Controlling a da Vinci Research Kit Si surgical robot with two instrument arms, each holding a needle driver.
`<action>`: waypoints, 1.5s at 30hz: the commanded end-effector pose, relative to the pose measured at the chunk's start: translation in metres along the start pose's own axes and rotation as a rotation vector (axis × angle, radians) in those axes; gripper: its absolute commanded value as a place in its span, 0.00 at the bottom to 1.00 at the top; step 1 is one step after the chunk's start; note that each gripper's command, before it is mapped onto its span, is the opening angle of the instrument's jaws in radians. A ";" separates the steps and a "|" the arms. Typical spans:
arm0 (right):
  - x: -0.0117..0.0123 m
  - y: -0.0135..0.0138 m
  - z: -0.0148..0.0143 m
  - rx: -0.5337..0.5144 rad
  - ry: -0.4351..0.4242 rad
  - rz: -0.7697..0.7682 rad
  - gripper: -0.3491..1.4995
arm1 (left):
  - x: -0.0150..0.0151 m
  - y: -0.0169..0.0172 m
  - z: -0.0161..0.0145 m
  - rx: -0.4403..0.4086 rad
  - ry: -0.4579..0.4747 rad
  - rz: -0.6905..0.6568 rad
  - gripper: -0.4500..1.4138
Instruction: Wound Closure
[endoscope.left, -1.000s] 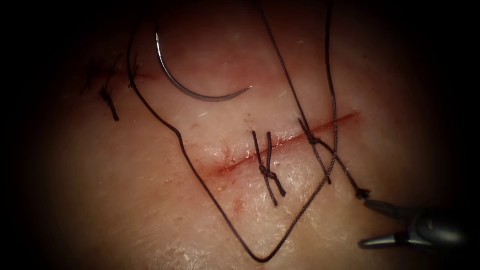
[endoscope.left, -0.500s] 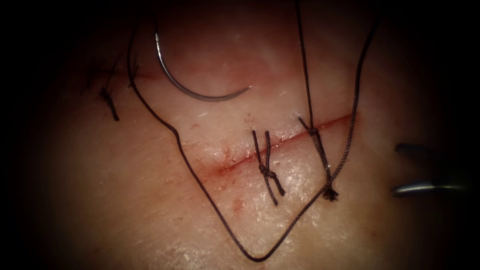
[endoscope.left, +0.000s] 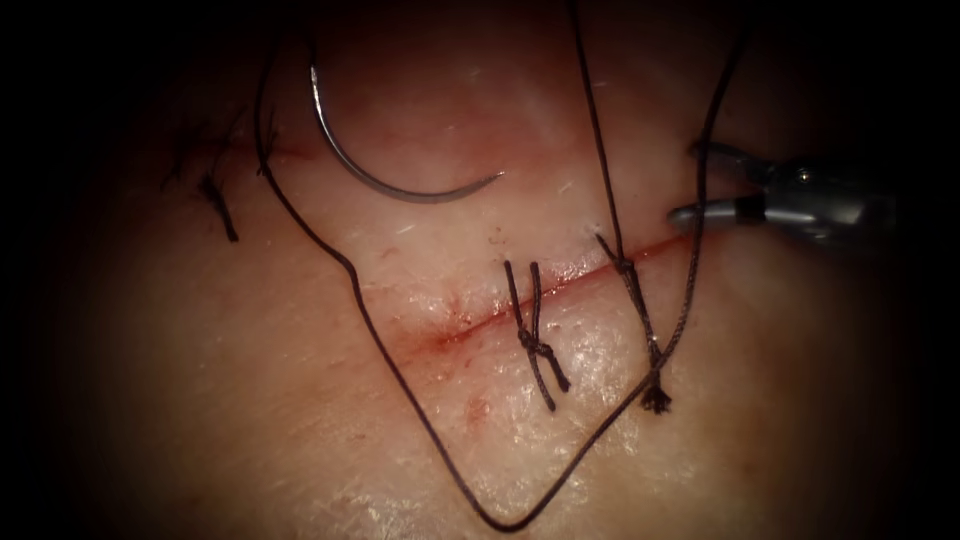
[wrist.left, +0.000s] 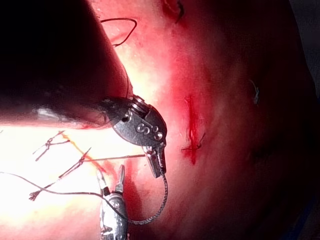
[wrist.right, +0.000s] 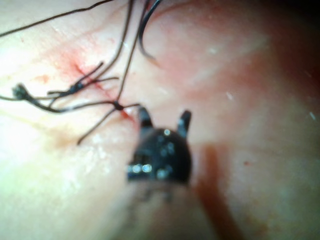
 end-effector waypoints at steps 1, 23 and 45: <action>0.0000 -0.0014 0.0015 0.023 0.020 0.002 0.77 | -0.0007 -0.0001 0.0005 0.002 -0.001 -0.001 0.00; 0.0015 -0.0052 0.0029 0.166 0.058 0.077 0.80 | -0.0008 -0.0007 0.0004 0.011 -0.005 -0.001 0.00; 0.0022 -0.0062 0.0070 0.138 0.064 0.115 0.88 | -0.0008 0.0001 0.0007 0.017 -0.006 -0.001 0.00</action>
